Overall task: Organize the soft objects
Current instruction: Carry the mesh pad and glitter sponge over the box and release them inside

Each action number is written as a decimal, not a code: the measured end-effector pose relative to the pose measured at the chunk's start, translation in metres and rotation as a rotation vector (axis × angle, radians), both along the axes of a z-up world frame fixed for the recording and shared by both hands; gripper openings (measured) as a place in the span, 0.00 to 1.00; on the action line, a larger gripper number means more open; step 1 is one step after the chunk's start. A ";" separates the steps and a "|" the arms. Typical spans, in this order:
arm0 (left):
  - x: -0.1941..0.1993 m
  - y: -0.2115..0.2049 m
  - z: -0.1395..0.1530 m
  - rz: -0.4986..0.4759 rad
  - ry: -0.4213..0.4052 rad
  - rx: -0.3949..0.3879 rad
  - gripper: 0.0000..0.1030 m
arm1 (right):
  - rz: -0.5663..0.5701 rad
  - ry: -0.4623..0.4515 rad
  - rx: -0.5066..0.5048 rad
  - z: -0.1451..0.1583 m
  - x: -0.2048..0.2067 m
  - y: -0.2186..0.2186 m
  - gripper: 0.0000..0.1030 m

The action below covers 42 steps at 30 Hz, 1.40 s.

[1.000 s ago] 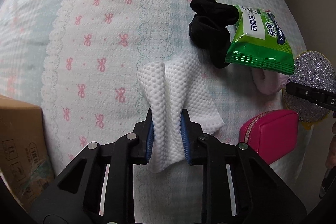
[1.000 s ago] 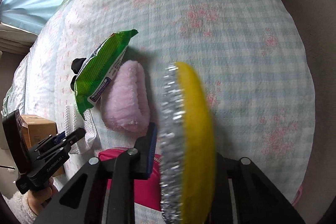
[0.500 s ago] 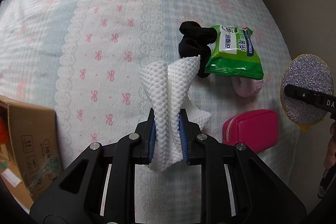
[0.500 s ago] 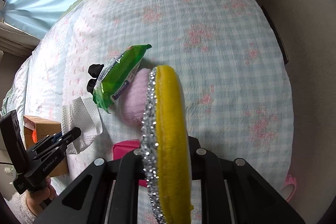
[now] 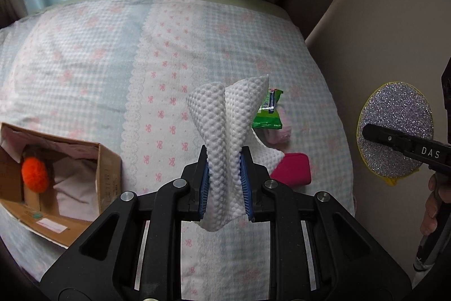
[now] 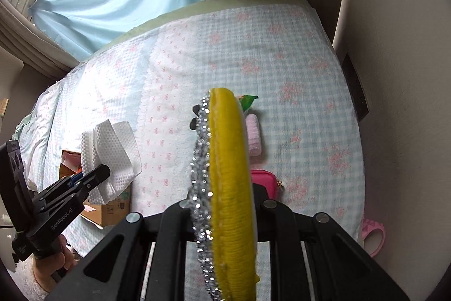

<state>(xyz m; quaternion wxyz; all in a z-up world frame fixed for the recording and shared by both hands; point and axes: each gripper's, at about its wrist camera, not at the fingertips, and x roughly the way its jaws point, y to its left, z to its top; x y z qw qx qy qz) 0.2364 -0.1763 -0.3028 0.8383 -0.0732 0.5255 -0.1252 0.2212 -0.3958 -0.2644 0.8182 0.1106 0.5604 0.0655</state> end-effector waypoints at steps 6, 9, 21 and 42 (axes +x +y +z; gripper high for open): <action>-0.033 0.032 0.063 0.014 -0.088 0.000 0.17 | 0.060 -0.062 0.014 0.045 -0.020 0.051 0.15; -0.046 0.056 0.086 0.039 -0.117 0.008 0.17 | 0.101 -0.084 0.034 0.058 -0.028 0.082 0.15; -0.069 0.199 0.115 0.109 -0.114 0.026 0.17 | 0.191 -0.102 0.101 0.075 -0.047 0.232 0.15; -0.022 0.383 -0.019 -0.112 0.159 0.104 0.17 | 0.043 0.232 0.163 -0.056 -0.011 0.411 0.15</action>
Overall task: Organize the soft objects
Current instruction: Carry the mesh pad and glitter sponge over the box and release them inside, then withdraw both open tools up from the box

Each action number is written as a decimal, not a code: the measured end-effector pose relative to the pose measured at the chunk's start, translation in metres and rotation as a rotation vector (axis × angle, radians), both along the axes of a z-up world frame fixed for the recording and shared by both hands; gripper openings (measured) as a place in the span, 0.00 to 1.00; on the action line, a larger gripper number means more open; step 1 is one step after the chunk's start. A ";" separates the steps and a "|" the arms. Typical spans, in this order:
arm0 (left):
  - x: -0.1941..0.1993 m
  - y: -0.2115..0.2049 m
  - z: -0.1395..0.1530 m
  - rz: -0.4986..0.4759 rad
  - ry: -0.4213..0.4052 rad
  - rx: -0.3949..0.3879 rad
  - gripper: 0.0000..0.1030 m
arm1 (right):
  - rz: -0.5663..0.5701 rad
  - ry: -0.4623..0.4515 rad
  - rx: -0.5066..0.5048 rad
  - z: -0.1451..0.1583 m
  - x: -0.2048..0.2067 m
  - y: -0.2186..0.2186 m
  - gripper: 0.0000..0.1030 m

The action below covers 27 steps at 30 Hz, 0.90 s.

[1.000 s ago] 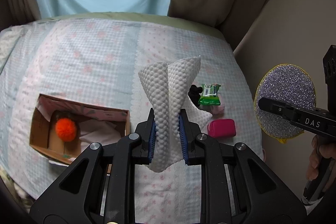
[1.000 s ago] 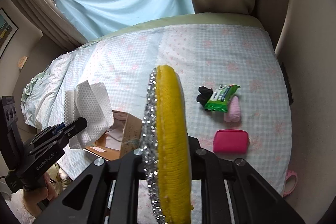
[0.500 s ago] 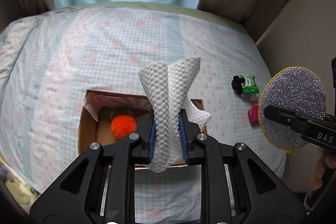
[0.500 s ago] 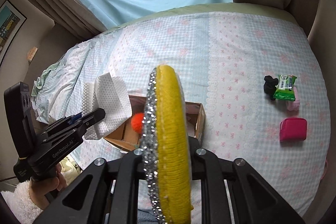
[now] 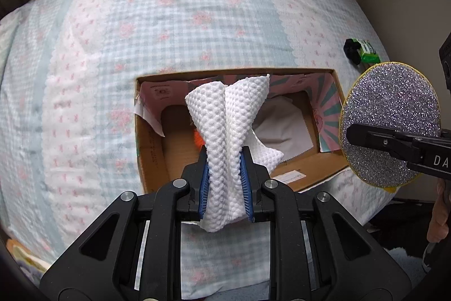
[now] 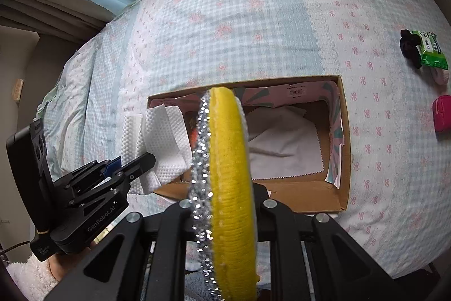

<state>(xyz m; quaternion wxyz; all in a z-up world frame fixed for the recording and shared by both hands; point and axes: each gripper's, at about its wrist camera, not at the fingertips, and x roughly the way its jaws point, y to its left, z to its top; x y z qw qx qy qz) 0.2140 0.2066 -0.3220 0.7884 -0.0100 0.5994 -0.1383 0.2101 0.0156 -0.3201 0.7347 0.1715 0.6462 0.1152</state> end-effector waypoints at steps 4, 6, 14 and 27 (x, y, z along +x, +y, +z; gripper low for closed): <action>0.004 0.005 -0.024 -0.066 0.050 0.008 0.17 | -0.002 0.037 -0.030 -0.012 0.014 0.007 0.15; 0.008 0.005 -0.030 -0.089 0.055 0.013 0.17 | 0.007 0.053 -0.062 -0.015 0.021 0.012 0.15; 0.021 -0.013 -0.035 -0.205 0.046 0.129 1.00 | -0.028 0.074 -0.160 -0.015 0.036 0.005 1.00; 0.013 -0.005 -0.024 -0.180 0.032 0.132 1.00 | -0.099 0.058 -0.094 -0.009 0.014 -0.016 1.00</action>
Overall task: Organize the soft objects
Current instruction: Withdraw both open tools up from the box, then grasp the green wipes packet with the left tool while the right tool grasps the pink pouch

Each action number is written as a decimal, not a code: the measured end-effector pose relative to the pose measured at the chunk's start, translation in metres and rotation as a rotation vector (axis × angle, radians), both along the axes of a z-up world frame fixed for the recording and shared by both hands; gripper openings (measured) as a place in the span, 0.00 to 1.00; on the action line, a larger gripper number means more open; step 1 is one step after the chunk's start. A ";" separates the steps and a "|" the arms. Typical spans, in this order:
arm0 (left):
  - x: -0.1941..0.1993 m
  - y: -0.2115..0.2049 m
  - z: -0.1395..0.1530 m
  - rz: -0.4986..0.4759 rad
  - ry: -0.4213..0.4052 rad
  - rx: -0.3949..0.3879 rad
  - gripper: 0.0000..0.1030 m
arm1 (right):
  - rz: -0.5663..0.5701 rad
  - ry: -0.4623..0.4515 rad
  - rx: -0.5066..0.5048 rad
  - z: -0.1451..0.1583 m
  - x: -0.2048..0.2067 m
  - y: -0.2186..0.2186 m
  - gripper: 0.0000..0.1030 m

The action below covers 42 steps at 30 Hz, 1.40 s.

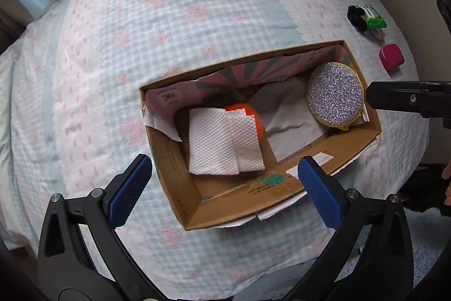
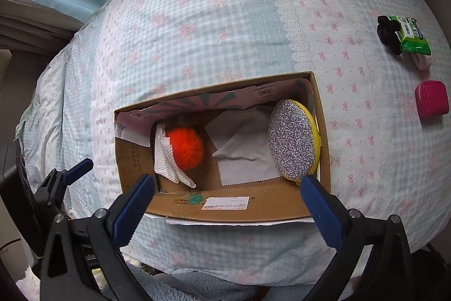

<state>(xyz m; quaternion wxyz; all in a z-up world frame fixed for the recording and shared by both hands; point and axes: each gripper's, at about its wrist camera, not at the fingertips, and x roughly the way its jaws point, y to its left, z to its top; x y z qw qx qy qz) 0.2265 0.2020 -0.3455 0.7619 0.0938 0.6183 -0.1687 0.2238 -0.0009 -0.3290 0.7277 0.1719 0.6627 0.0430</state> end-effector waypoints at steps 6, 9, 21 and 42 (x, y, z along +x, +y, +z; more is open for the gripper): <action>-0.013 -0.001 0.019 0.012 -0.061 0.005 1.00 | -0.005 -0.024 -0.062 0.021 -0.011 -0.005 1.00; -0.019 -0.001 0.036 0.021 -0.109 -0.008 1.00 | -0.012 -0.054 -0.097 0.039 -0.020 -0.012 1.00; -0.046 -0.043 0.107 -0.026 -0.258 -0.042 1.00 | -0.111 -0.276 -0.238 0.133 -0.084 -0.080 1.00; 0.027 -0.291 0.196 -0.250 -0.333 -0.212 1.00 | -0.610 -0.305 -0.108 0.145 -0.152 -0.303 1.00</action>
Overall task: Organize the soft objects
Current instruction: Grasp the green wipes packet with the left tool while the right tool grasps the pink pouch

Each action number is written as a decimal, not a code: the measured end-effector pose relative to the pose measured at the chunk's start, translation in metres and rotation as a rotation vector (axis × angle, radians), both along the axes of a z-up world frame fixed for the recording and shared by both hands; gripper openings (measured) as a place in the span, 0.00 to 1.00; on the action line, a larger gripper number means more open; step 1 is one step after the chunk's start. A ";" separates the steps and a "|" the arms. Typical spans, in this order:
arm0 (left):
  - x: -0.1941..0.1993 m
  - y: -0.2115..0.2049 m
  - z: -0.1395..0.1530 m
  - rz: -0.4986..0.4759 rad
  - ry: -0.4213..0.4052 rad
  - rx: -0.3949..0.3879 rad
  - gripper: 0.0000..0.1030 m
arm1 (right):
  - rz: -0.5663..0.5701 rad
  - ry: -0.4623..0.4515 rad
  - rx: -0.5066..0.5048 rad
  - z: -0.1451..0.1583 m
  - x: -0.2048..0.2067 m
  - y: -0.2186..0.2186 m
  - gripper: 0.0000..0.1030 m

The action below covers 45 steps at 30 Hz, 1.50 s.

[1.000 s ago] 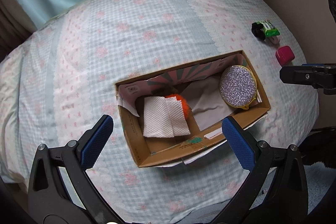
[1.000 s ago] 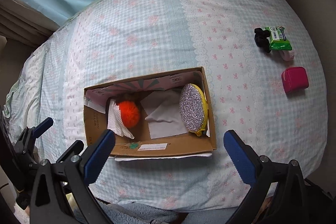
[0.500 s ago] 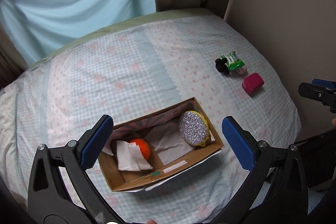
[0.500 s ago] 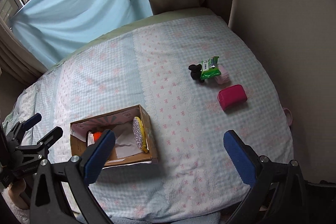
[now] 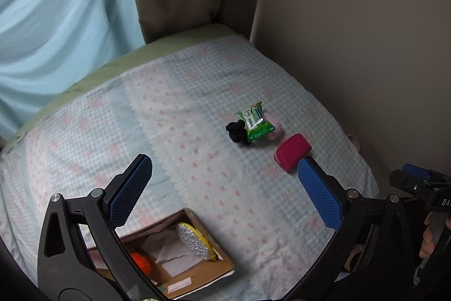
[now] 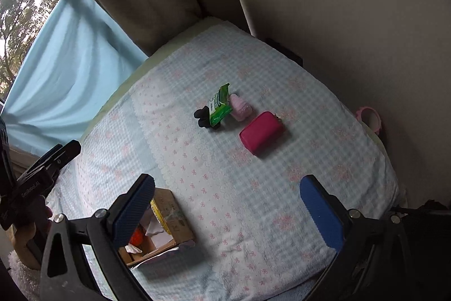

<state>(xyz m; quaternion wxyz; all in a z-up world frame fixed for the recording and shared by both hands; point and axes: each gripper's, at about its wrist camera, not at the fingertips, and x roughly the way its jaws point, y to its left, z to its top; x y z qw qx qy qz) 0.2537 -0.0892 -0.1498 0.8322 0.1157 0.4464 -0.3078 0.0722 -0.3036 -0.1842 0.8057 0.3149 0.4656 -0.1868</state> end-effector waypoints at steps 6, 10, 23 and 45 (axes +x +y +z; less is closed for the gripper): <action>0.044 -0.093 -0.024 -0.094 0.093 0.059 1.00 | -0.096 0.018 0.075 -0.037 0.018 -0.043 1.00; 0.077 -0.150 -0.052 -0.150 0.149 0.119 1.00 | -0.162 0.020 0.132 -0.065 0.029 -0.067 1.00; 0.185 -0.266 -0.217 -0.243 0.516 0.303 1.00 | -0.386 0.113 0.246 -0.184 0.071 -0.097 1.00; 0.196 -0.280 -0.356 -0.205 0.858 0.318 0.68 | -0.646 0.220 0.362 -0.300 0.113 -0.103 0.86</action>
